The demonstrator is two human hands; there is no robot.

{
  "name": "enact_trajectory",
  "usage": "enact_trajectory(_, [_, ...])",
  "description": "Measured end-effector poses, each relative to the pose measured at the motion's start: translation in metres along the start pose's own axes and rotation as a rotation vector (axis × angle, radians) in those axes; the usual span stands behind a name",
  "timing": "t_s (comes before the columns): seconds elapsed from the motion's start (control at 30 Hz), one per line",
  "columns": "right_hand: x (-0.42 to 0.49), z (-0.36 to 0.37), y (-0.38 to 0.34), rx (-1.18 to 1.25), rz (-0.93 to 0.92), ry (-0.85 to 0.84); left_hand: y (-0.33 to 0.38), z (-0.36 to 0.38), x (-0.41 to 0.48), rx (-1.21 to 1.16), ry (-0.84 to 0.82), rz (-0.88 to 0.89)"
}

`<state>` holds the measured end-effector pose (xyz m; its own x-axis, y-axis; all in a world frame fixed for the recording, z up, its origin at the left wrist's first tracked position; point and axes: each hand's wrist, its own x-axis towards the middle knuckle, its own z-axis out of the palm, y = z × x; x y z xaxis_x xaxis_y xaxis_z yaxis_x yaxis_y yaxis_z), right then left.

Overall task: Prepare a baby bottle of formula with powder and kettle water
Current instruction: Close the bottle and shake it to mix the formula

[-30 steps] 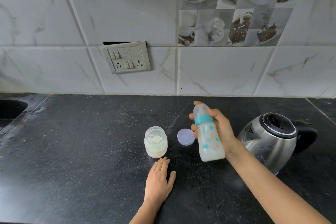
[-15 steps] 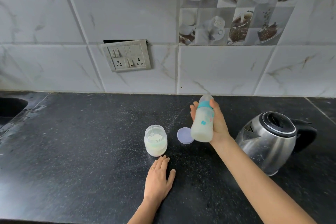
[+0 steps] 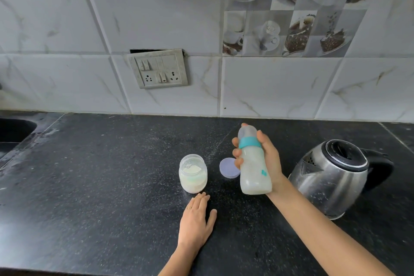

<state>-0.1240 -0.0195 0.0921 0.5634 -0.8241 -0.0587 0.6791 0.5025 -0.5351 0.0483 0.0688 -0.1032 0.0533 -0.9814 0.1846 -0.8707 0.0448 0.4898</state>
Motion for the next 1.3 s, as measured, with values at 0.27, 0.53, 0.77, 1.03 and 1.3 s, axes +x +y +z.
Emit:
enact_trajectory(0.27, [0.004,-0.004,-0.017,0.050,-0.068,0.119,0.001,0.000,-0.001,0.005,-0.012,0.001])
enact_trajectory(0.53, [0.008,-0.007,-0.021,0.321,-0.173,0.274,0.002,-0.001,-0.001,0.010,-0.010,0.003])
enact_trajectory(0.77, [0.001,-0.008,-0.016,0.126,-0.105,0.213,0.001,-0.001,0.000,0.012,-0.004,0.010])
enact_trajectory(1.03, [-0.011,-0.002,-0.012,-0.122,-0.050,0.001,0.001,0.000,0.000,0.003,-0.001,0.005])
enact_trajectory(1.3, [-0.001,-0.010,-0.016,0.111,-0.106,0.170,0.002,0.000,-0.001,0.005,-0.002,0.010])
